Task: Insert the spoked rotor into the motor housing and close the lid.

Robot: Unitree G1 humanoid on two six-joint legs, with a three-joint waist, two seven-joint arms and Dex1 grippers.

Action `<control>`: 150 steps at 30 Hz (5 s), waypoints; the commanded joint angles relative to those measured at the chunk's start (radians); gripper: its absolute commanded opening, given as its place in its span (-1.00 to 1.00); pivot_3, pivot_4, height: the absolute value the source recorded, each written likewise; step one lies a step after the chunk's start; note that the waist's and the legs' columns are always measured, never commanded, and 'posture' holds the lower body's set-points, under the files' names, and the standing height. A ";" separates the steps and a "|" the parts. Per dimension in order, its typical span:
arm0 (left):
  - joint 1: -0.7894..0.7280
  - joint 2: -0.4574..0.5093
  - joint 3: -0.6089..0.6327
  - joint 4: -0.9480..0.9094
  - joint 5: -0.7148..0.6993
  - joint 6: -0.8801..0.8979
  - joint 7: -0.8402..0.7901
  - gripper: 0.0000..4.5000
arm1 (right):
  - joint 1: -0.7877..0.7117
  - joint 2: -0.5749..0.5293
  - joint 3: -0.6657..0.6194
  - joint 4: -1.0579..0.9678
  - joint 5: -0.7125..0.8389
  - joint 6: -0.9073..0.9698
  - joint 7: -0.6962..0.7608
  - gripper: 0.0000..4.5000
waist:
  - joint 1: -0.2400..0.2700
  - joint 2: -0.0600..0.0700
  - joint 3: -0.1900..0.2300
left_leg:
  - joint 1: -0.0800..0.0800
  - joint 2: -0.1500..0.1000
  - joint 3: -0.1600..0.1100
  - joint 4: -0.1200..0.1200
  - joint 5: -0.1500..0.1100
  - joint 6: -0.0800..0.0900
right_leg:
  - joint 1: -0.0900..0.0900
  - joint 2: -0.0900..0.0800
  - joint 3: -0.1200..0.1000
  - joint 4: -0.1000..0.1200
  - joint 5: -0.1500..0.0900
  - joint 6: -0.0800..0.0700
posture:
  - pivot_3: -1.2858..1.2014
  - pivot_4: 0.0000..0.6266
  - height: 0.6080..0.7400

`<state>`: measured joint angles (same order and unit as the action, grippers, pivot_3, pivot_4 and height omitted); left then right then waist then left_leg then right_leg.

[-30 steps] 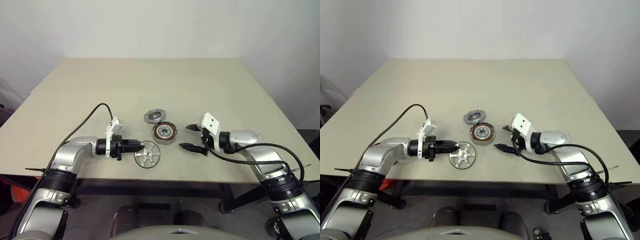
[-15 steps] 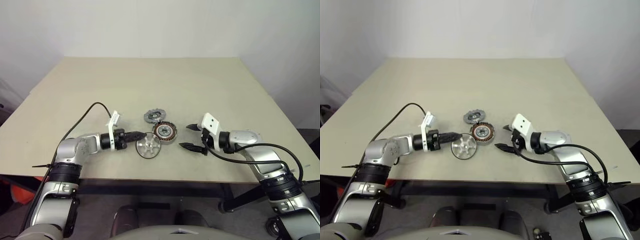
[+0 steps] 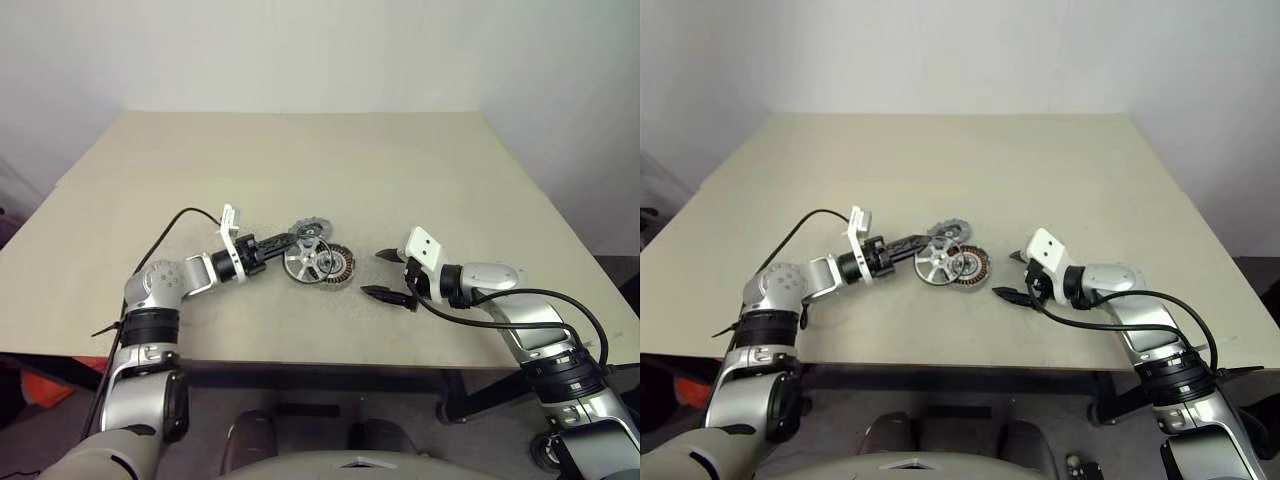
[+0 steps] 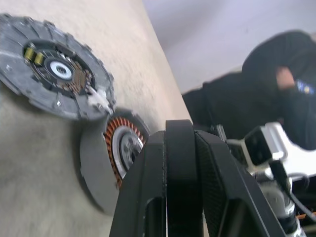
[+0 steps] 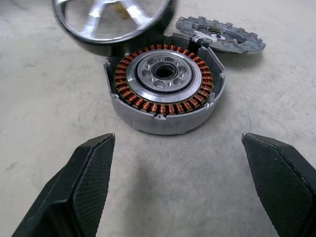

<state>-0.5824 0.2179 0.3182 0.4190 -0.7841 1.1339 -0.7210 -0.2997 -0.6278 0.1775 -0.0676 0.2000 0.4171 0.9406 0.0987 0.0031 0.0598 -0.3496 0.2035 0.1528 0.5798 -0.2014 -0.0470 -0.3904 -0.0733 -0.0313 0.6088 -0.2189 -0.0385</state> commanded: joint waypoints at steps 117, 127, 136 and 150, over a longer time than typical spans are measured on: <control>0.117 0.170 -0.455 -0.205 0.438 -0.631 -0.273 -0.43 | -0.138 0.111 0.052 -0.023 -0.022 0.020 -0.027 0.88 | -0.002 -0.001 0.001 | 0.001 0.001 0.000 -0.001 0.000 -0.001 | -0.001 0.000 -0.001 0.000 0.000 0.000 | 0.03 -1.00 1.00; 0.132 0.206 -0.449 -0.231 0.436 -0.625 -0.297 -0.43 | -0.151 0.140 0.068 0.056 -0.052 -0.020 -0.034 0.88 | -0.003 -0.001 0.001 | 0.001 0.001 -0.001 -0.001 0.001 -0.001 | -0.001 0.000 -0.001 0.000 0.000 0.000 | 0.03 -1.00 1.00; 0.160 0.206 -0.446 -0.256 0.438 -0.618 -0.273 -0.43 | -0.226 0.168 0.084 0.181 -0.087 -0.092 -0.022 0.88 | -0.004 -0.001 0.001 | 0.001 0.001 0.000 -0.001 0.001 -0.002 | -0.001 0.000 -0.001 0.002 0.000 0.000 | 0.03 -1.00 1.00; 0.197 0.205 -0.446 -0.296 0.430 -0.605 -0.249 -0.43 | -0.312 0.212 0.094 0.299 -0.122 -0.164 -0.006 0.88 | -0.006 -0.001 0.001 | 0.002 0.001 0.000 0.000 0.002 -0.004 | -0.001 0.000 0.000 0.007 0.000 0.000 | 0.03 -1.00 1.00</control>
<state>-0.3780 0.4192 -0.1392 0.1655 -0.3469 0.5322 -0.9724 -0.5675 -0.4172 0.2882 0.2330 0.0861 0.2795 0.9401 0.0926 0.0022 0.0611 -0.3479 0.2046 0.1526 0.5795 -0.1991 -0.0511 -0.3915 -0.0733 -0.0314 0.6160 -0.2188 -0.0385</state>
